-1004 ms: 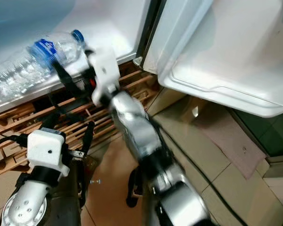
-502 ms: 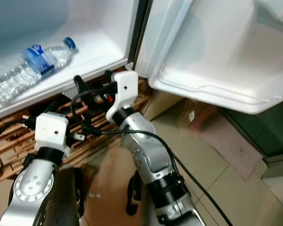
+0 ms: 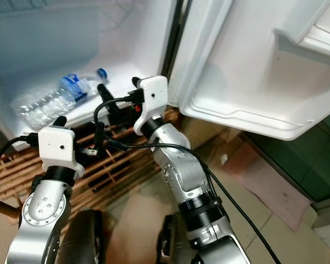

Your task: Restocking fridge

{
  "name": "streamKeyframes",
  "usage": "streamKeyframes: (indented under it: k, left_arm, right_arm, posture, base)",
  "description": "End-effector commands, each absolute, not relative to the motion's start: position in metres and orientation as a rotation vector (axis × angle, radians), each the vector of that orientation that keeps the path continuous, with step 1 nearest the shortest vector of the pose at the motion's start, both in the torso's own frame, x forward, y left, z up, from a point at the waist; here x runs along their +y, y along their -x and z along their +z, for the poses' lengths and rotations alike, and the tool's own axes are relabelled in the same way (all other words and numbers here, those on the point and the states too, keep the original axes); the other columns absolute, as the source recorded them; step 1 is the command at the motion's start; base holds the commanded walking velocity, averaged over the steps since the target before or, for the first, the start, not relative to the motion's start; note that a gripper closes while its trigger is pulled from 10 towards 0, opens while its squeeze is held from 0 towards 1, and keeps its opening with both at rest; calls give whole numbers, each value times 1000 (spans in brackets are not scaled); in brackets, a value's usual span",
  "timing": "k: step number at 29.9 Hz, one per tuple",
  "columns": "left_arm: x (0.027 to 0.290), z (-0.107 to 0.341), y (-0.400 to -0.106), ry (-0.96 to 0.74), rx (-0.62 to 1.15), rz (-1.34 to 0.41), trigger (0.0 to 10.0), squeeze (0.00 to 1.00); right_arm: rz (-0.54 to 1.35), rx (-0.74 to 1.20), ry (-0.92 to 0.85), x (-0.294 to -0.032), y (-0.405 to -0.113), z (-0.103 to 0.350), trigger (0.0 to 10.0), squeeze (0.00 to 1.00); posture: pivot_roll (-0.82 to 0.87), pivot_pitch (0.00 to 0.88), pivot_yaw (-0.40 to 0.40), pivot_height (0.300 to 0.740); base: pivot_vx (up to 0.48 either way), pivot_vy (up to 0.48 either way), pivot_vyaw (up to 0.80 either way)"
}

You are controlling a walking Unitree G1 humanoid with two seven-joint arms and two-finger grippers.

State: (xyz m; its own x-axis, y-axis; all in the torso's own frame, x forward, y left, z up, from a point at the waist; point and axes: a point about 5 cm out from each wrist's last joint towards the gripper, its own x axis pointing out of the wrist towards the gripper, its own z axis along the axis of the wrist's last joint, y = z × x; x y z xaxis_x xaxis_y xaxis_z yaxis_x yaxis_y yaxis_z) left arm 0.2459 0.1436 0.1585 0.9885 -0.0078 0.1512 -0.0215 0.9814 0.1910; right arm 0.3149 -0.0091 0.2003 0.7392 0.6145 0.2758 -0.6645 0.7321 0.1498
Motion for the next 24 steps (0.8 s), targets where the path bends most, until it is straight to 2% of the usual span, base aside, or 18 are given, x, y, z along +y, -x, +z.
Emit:
streamKeyframes:
  k: [1,7,24]
  left_arm:
    - [137,156,-247,-180,-148,3,10000,0]
    - [135,159,-251,-167,-164,7,10000,0]
    - [122,163,-240,-222,-195,-84,10000,0]
  right_arm:
    - [700,-219,-228,-13,-318,202,10000,0]
    - [708,-212,-211,-13,-318,198,10000,0]
    - [713,-158,-219,-11,-314,186,10000,0]
  posture:
    - [171,81,-182,660]
    - [167,84,-182,660]
    - [168,116,-165,660]
  base:
    - [0,480,0]
    - [0,460,0]
    - [0,0,0]
